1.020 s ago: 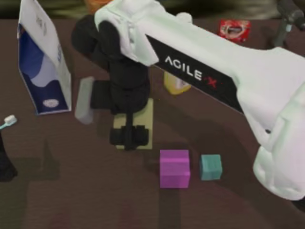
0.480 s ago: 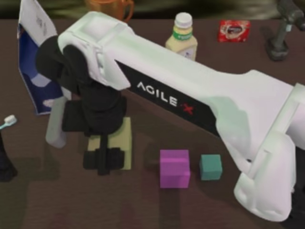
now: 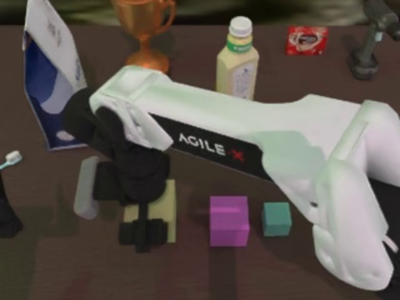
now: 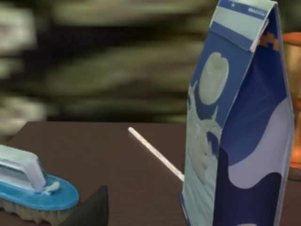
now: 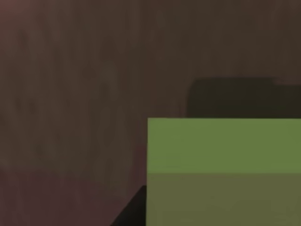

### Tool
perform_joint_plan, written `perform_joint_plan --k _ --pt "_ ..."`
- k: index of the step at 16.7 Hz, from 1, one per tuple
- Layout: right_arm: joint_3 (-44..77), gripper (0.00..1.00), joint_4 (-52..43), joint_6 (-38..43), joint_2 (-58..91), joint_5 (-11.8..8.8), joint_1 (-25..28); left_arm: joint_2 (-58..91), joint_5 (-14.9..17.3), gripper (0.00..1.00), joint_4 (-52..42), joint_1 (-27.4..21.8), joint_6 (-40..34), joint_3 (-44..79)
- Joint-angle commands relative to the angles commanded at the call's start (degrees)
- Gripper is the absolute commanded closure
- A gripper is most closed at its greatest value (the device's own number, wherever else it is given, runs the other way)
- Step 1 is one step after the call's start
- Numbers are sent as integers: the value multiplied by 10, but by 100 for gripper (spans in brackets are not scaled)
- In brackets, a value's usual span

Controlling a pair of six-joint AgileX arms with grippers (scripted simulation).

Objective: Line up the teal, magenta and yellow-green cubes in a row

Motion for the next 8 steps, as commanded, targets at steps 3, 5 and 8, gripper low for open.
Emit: perform_joint_plan --k 3,5,8 --pt "-32 100 31 -1 -4 0 1 0 0 0 0 0 0 0" --pt "-32 100 31 -1 -4 0 1 0 0 0 0 0 0 0" --pt "-32 85 31 -1 -4 0 1 0 0 0 0 0 0 0"
